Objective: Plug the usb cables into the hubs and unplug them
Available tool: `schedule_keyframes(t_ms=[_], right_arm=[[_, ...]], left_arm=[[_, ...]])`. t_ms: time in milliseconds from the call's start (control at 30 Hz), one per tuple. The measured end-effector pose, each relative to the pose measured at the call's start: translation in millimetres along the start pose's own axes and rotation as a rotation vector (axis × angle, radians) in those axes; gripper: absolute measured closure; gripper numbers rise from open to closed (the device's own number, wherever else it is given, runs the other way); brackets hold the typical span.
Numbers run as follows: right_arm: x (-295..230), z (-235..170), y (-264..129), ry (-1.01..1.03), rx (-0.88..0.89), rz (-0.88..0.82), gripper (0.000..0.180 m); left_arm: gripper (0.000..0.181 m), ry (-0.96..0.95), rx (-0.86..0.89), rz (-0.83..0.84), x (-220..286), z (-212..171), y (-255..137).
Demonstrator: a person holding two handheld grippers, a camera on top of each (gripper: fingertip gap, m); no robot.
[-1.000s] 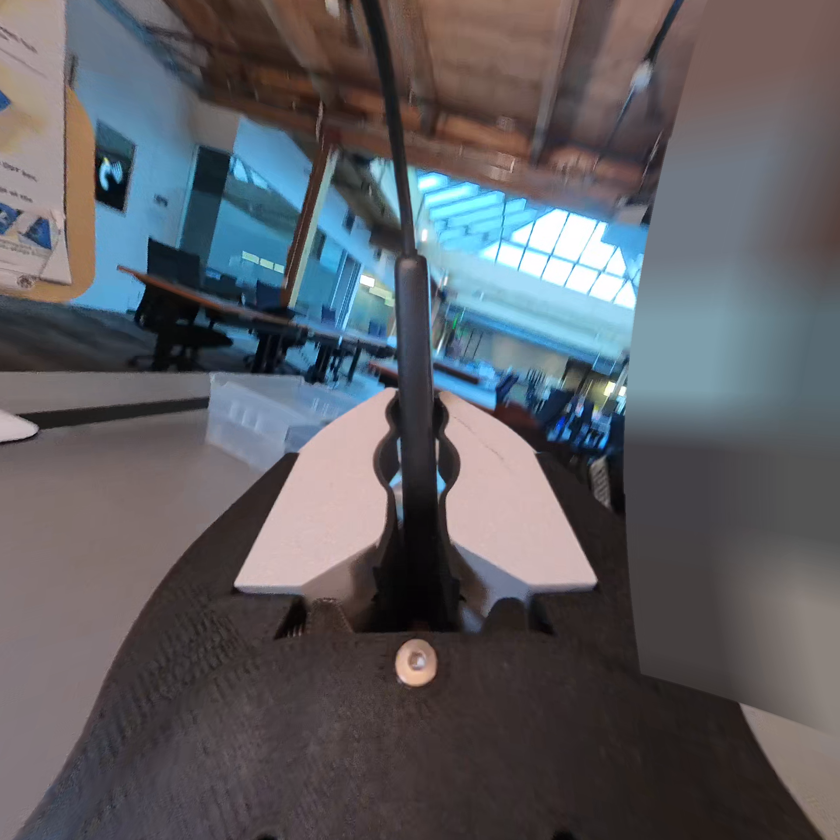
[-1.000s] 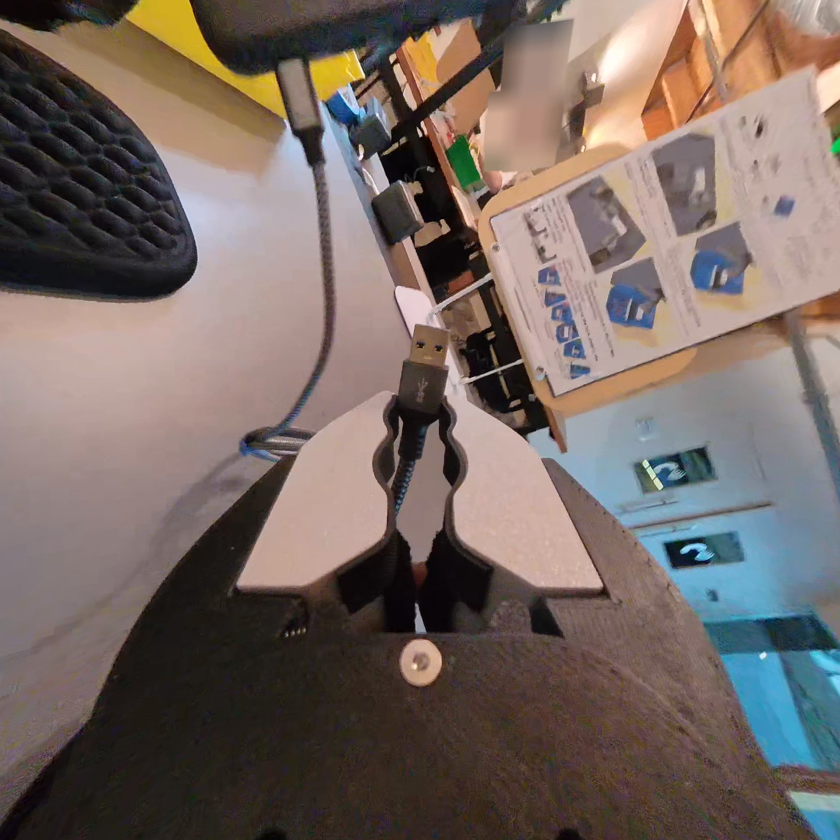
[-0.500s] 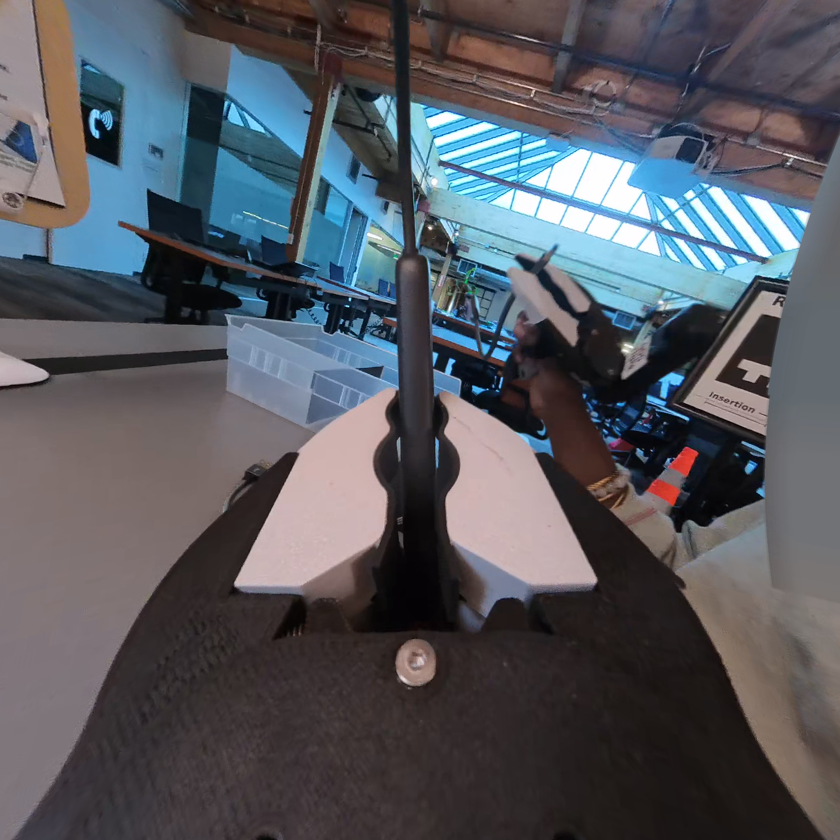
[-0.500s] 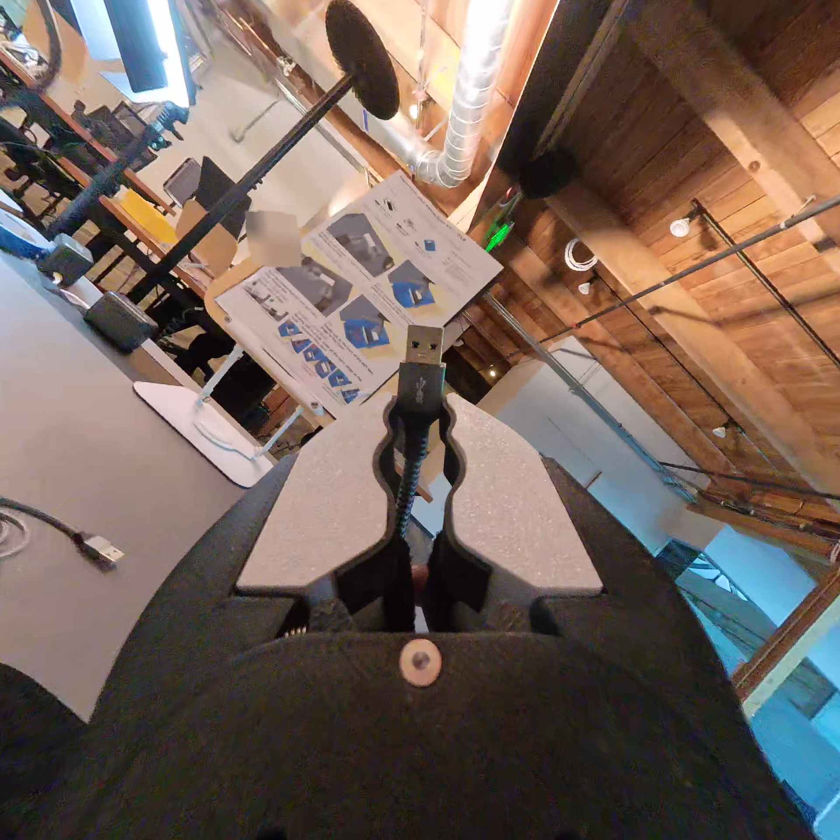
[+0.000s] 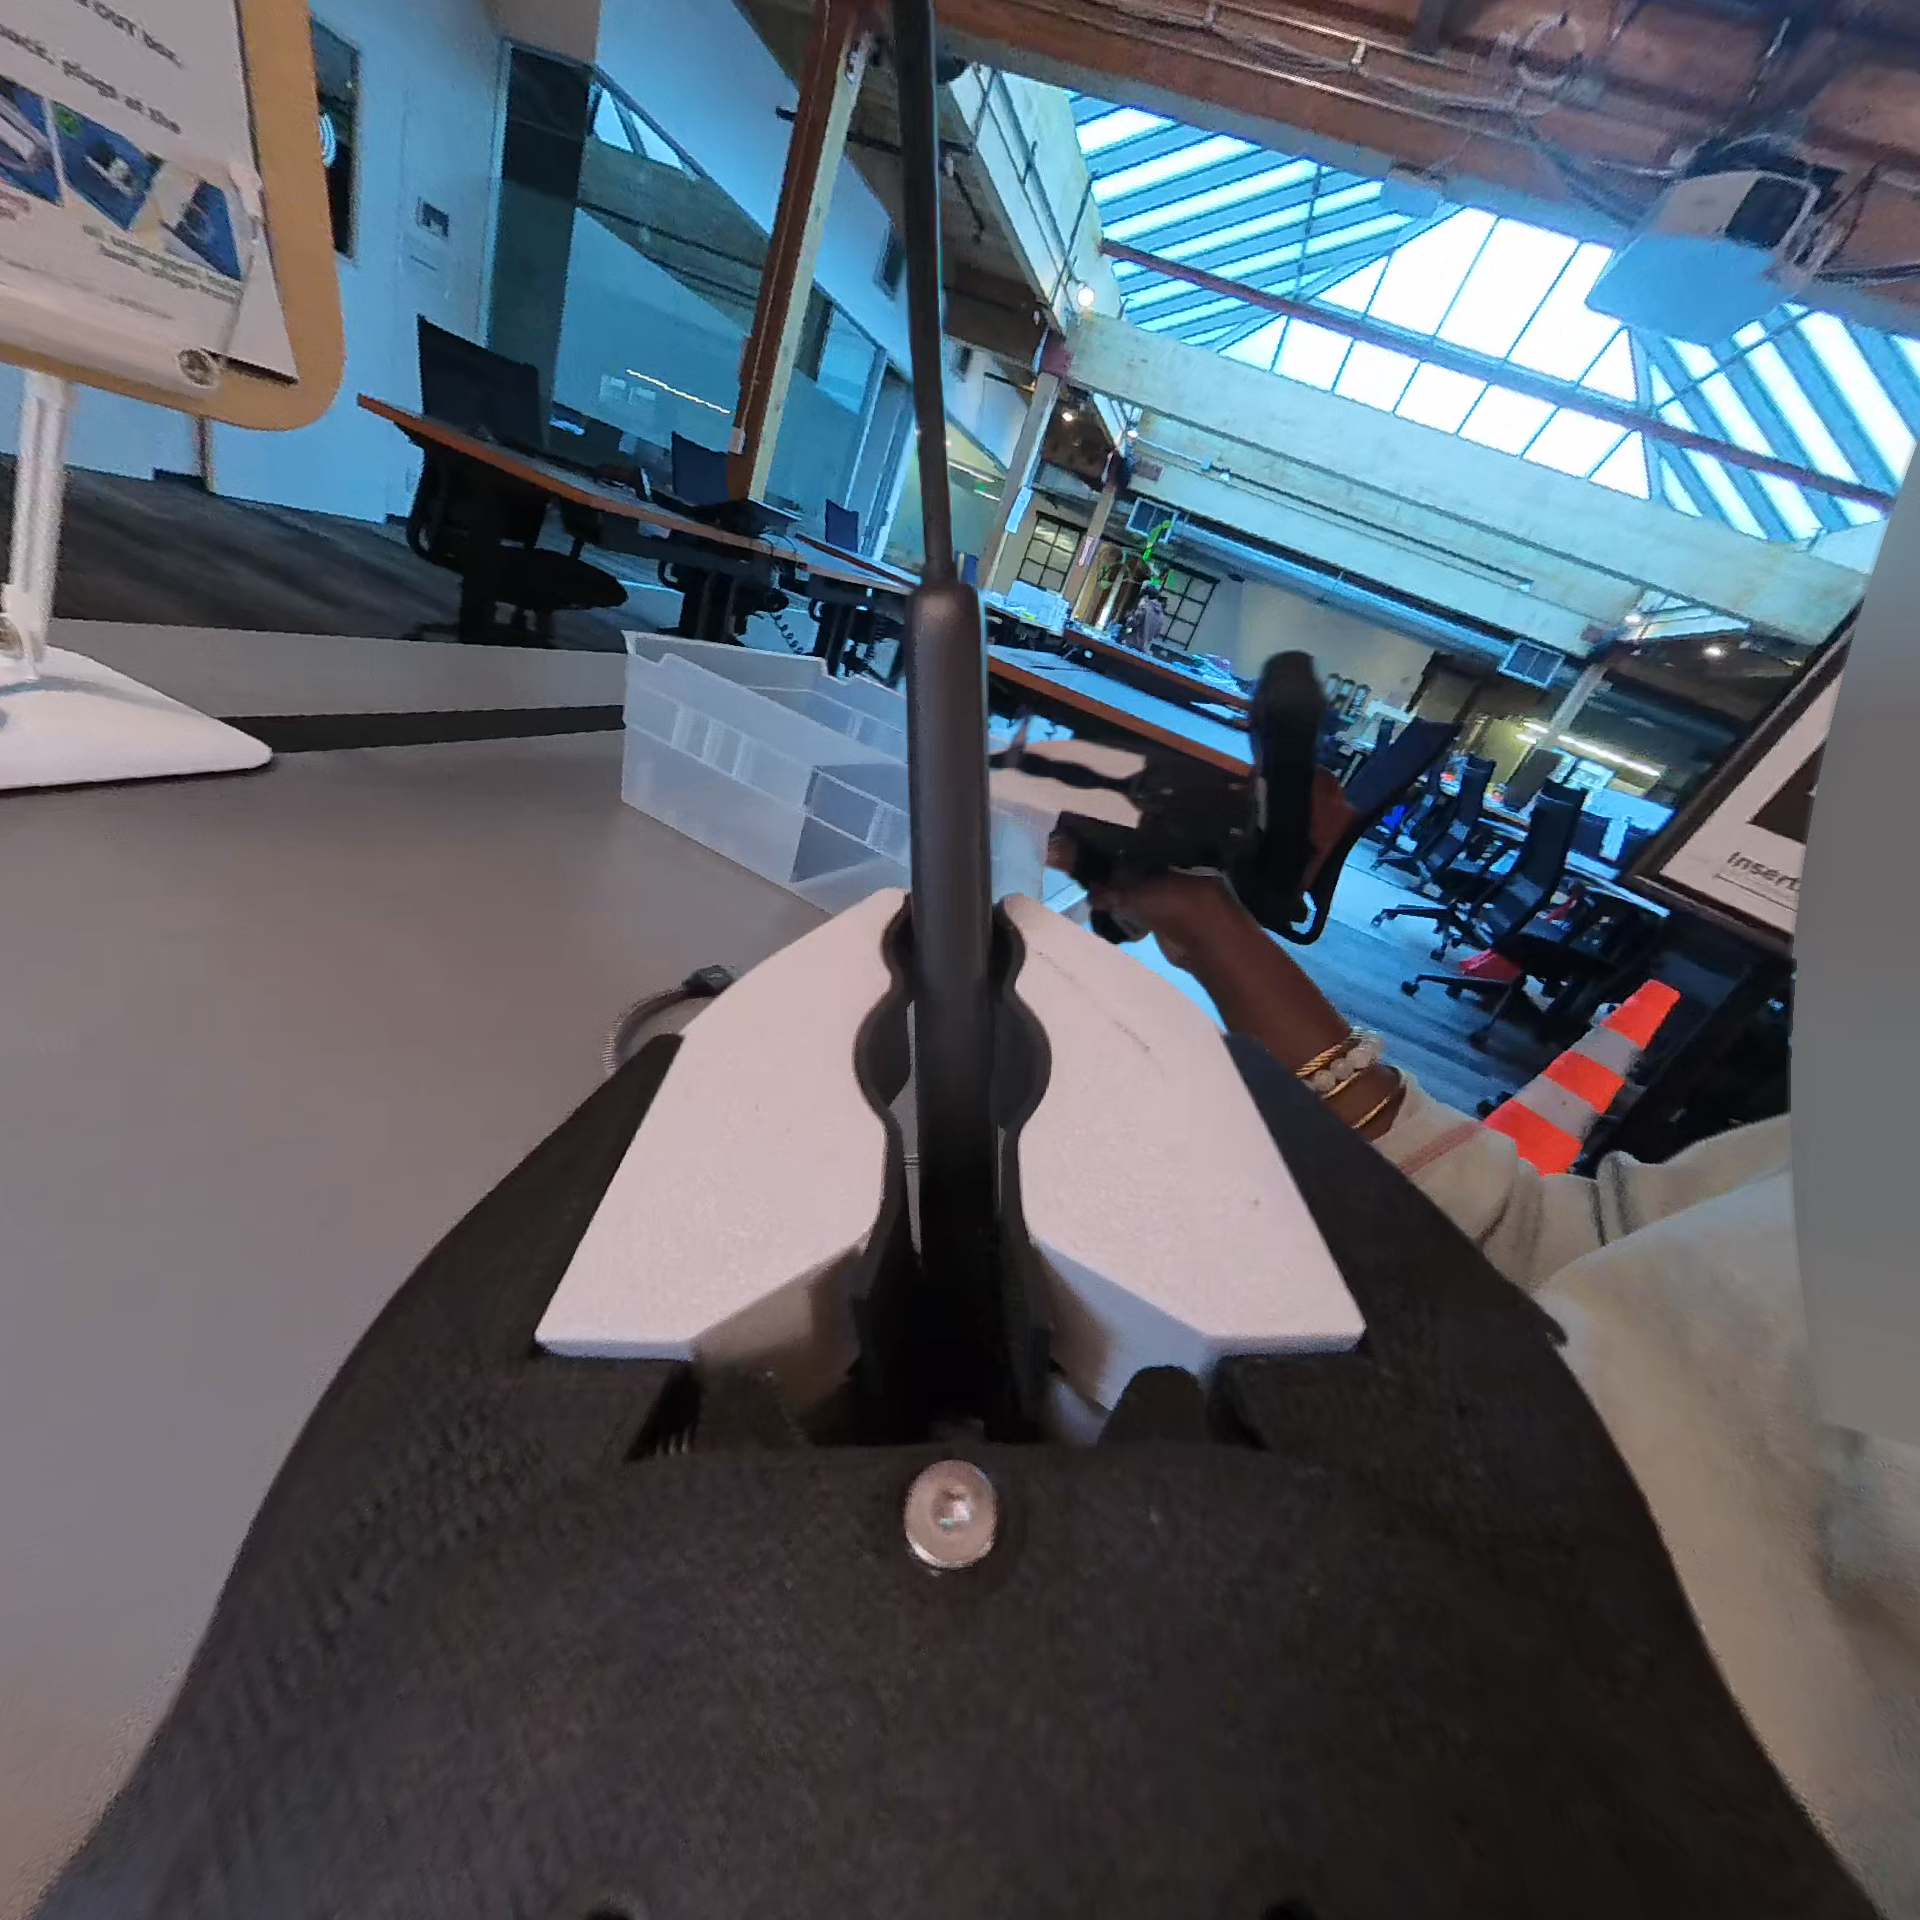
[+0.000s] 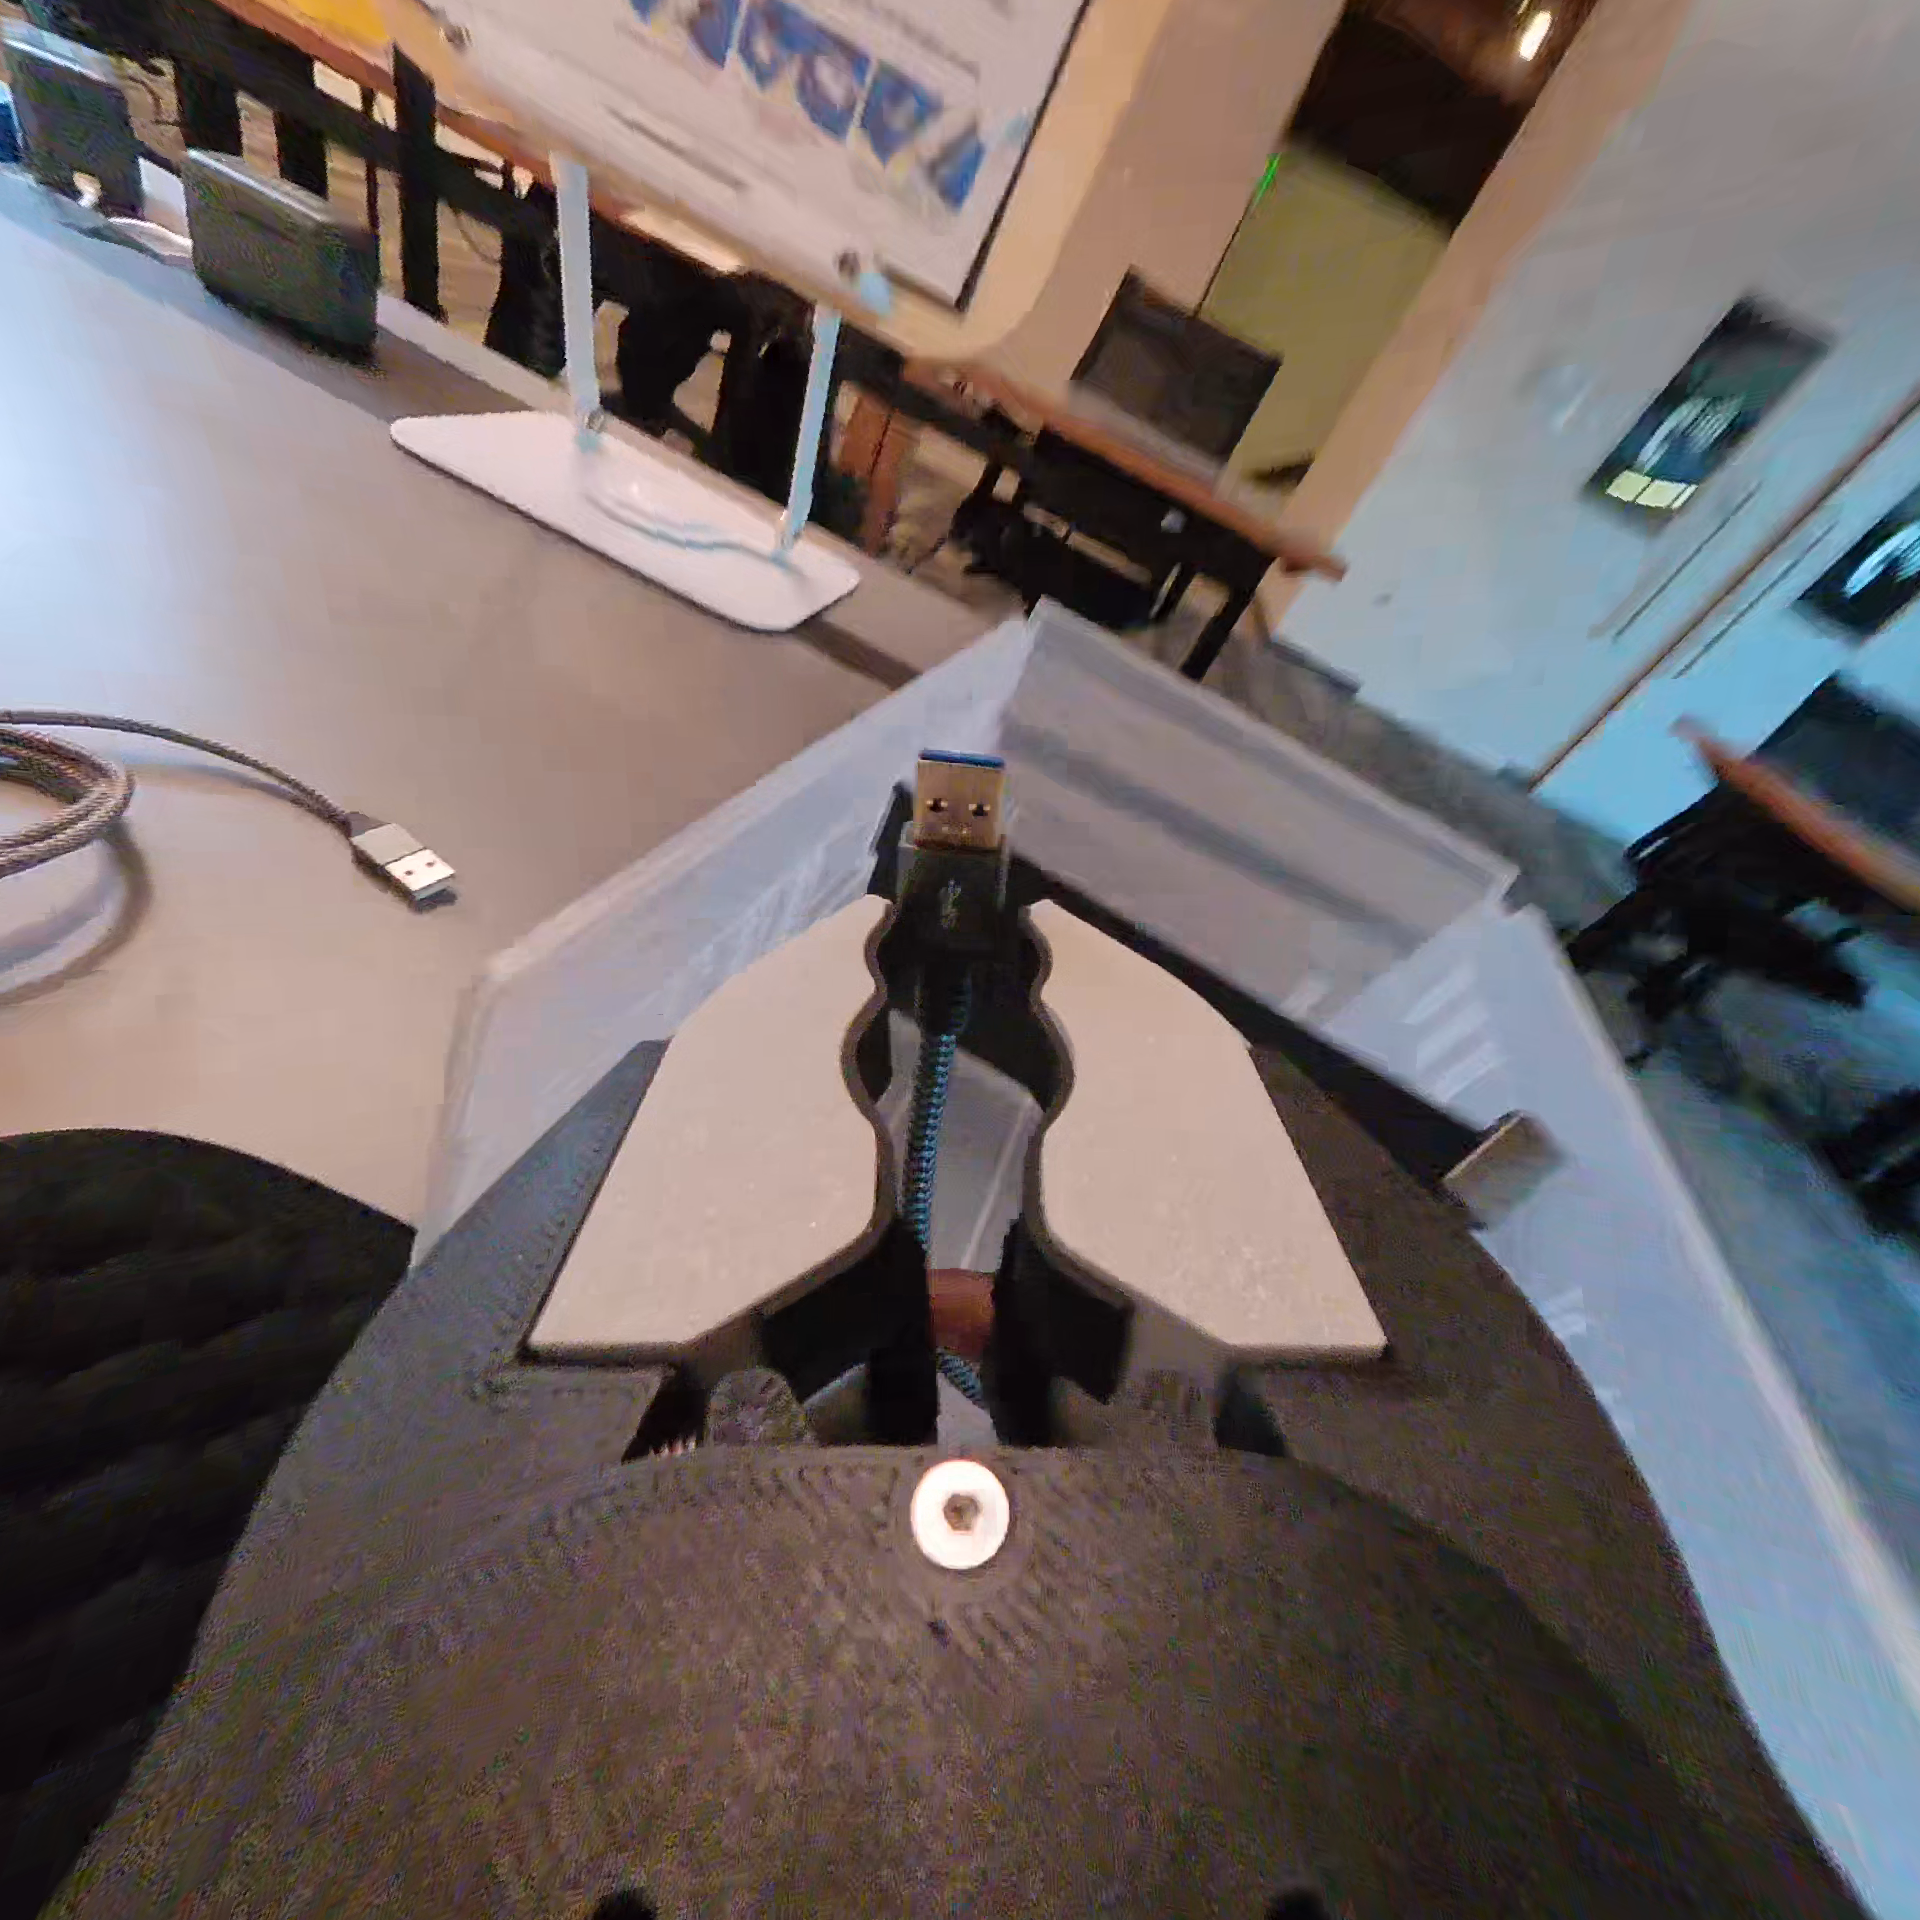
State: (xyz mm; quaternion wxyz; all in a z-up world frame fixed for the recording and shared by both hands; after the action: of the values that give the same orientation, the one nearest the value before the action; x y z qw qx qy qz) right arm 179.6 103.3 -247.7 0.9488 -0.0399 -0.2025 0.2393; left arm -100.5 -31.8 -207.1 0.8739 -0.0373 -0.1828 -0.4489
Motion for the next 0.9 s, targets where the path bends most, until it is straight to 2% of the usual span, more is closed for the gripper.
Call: schedule_keyframes(t_ms=[67,133,233,333,400,500,600,667,700,800,900], right_arm=[[-8,-25,8,0.139,-0.127,0.092,0.139],[-4,-33,9,0.173,-0.181,0.079,0.121],[6,-13,1,0.121,-0.036,0.009,0.118],[18,23,-19,0.024,0.192,-0.129,0.124],[6,54,-35,-0.04,0.359,-0.158,0.13],[-55,94,-47,-0.159,0.504,-0.023,0.137],[-156,124,-48,-0.269,0.555,0.322,0.143],[-223,119,-37,-0.387,0.461,0.525,0.144],[-249,109,-27,-0.465,0.377,0.573,0.143],[-284,87,-4,-0.735,0.24,0.518,0.145],[-297,90,-3,-0.769,0.267,0.506,0.152]], left_arm=[[0.168,0.012,-0.021,-0.014,3,-5,3],[0.168,0.034,-0.037,-0.018,5,-8,5],[0.168,0.024,-0.024,-0.02,6,-6,5],[0.168,-0.011,-0.005,-0.006,1,-3,4],[0.168,-0.044,0.012,0.003,-3,-1,3],[0.168,-0.091,0.033,0.021,-9,1,2],[0.168,-0.129,0.052,0.035,-15,3,0],[0.168,-0.148,0.056,0.032,-17,3,-1],[0.168,-0.15,0.056,0.029,-16,3,-1],[0.168,-0.136,0.047,0.025,-14,2,0],[0.169,-0.129,0.029,0.007,-9,-1,2]])
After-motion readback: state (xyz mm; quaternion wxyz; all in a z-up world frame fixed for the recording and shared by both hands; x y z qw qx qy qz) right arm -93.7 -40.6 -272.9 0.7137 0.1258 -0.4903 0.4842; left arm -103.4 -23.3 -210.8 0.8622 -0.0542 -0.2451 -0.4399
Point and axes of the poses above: each gripper's, where its closed fingertips meet, y out along the fingers, z out of its top, x = y × z across the jaws, the point moved 1 cm from there along -y, back along the fingers, and after that the axes turned 5 degrees about z, right-handed, at the moved point
